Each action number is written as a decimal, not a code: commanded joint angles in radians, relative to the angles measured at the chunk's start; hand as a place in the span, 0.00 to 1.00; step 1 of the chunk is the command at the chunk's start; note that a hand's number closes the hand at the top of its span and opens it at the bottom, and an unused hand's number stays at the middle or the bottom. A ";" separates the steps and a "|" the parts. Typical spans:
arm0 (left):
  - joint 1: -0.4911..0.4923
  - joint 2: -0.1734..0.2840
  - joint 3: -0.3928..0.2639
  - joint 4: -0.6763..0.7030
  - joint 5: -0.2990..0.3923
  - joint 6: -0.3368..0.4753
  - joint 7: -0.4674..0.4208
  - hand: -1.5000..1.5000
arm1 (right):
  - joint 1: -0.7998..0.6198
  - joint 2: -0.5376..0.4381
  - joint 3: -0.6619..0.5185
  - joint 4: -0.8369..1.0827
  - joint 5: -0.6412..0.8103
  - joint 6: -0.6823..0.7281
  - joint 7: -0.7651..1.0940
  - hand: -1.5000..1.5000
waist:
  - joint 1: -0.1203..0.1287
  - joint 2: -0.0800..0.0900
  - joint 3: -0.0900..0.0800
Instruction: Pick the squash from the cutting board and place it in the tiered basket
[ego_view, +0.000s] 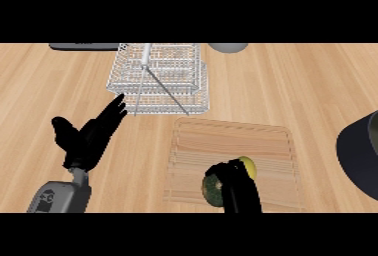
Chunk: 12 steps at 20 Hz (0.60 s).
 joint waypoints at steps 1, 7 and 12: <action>0.006 -0.031 -0.003 0.095 -0.030 -0.015 -0.099 0.50 | -0.010 0.022 -0.006 0.059 0.081 -0.066 0.009 1.00 | -0.002 0.021 0.015; -0.004 -0.010 0.016 0.037 -0.016 0.000 -0.037 0.50 | -0.038 0.033 -0.077 0.074 0.070 0.237 0.343 1.00 | -0.005 0.028 0.011; -0.014 -0.027 -0.009 0.023 -0.031 0.007 -0.003 0.50 | -0.055 0.034 0.023 -0.124 0.077 0.370 0.596 1.00 | -0.004 0.019 0.014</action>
